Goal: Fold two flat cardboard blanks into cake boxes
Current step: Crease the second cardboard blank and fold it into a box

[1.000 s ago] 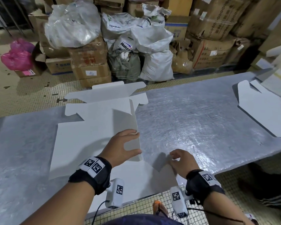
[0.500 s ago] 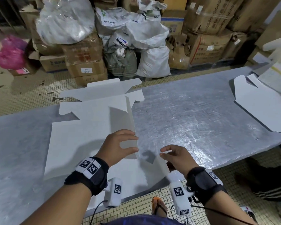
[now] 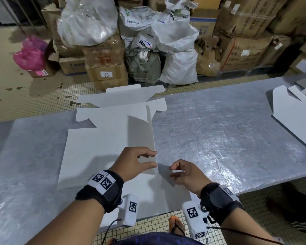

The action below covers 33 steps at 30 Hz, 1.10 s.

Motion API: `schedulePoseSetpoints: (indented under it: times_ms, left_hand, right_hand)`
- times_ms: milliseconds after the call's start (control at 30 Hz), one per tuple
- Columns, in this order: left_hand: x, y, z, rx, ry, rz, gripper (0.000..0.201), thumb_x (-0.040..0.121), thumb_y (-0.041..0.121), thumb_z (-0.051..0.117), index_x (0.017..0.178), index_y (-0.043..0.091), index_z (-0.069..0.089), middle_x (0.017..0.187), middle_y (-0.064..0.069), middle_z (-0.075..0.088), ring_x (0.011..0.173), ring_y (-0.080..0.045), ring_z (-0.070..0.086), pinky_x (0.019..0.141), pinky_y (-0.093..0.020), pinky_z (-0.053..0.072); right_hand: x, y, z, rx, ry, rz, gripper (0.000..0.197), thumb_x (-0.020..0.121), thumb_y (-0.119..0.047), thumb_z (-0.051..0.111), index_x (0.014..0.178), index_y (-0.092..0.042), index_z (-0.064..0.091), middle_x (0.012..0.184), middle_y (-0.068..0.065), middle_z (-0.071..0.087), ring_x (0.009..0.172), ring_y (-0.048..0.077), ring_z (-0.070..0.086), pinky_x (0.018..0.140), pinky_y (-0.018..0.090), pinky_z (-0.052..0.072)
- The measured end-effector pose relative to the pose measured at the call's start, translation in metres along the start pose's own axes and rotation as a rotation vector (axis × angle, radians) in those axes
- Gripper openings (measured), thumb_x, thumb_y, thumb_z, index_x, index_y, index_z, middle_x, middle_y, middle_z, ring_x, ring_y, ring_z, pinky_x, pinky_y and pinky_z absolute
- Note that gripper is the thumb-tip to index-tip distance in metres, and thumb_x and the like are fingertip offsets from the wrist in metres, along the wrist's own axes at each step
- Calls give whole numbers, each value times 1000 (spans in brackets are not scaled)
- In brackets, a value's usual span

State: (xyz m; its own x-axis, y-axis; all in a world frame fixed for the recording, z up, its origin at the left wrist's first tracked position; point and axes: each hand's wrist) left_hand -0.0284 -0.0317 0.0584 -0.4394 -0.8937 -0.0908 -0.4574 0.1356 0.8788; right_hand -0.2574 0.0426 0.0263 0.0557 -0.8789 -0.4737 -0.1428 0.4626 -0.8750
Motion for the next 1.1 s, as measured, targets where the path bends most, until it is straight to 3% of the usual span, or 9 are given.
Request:
schedulePoseSetpoints:
  times_ms: [67,167,300,533,600,700,833,1000,1100]
  left_hand:
    - [0,-1,1,-10,-5,3,31,75,26,87,101,37,75,100,26,72,98,0,66,85,-6,43]
    - [-1,-3,2,-34,-21,-2,31,77,24,86,102,37,74,98,23,73,97,-1,67,86,-7,44]
    - [1,-2,2,-32,-39,-14,28,77,25,85,101,36,74,99,24,73,98,1,66,88,-10,44]
    - [2,-1,-1,-7,-42,25,27,76,29,86,101,32,75,108,29,68,108,9,59,91,-17,47]
    - [2,-1,-3,1,-39,47,26,77,28,85,100,33,75,108,28,67,107,7,60,90,-19,47]
    - [3,0,-4,-9,-21,40,18,81,27,82,97,34,77,103,28,69,105,5,62,88,-18,48]
    - [5,0,-4,-35,12,-14,13,84,24,80,93,33,79,102,29,70,102,5,64,88,-19,48]
    - [5,-1,-6,-51,33,-48,13,83,21,80,91,31,81,99,23,74,99,4,66,90,-19,49]
    - [4,-3,-3,-100,59,-76,14,81,18,82,86,31,81,97,17,75,95,-1,70,92,-24,52]
  right_hand:
    - [-2,6,-2,-71,19,29,37,73,20,57,95,-9,60,112,13,65,98,28,69,71,31,54]
    - [-11,8,-7,-294,38,100,38,75,2,64,104,-23,60,108,2,67,96,20,67,71,31,58]
    - [-25,4,-11,-369,1,248,43,79,-13,69,117,-29,54,102,6,67,84,18,68,59,24,56]
    - [-32,-24,5,34,147,56,23,86,-16,73,106,-15,62,84,20,70,74,37,68,62,38,60]
    - [-31,-34,9,160,111,36,23,89,-20,73,106,-8,63,78,14,67,65,33,66,71,45,60]
    - [-28,-43,11,310,-17,22,39,81,-22,75,110,-2,60,96,18,73,79,36,71,80,45,57]
    - [-20,-41,12,118,-116,-93,44,69,-5,81,107,-2,59,114,15,68,89,28,72,82,35,58]
    - [-12,-32,17,11,-121,-103,38,66,1,87,97,-6,66,87,12,73,83,25,71,84,40,59]
    - [-9,-28,16,36,-37,-170,21,72,-1,84,90,-5,73,85,11,74,80,23,70,85,41,56]
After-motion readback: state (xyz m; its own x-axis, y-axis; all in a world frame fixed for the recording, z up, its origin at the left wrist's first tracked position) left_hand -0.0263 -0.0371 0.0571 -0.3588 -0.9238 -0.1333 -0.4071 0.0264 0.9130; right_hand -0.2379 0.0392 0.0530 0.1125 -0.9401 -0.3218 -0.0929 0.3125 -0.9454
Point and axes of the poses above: each hand's wrist, its own x-axis towards the middle knuckle, its own z-axis out of the palm, y = z × x
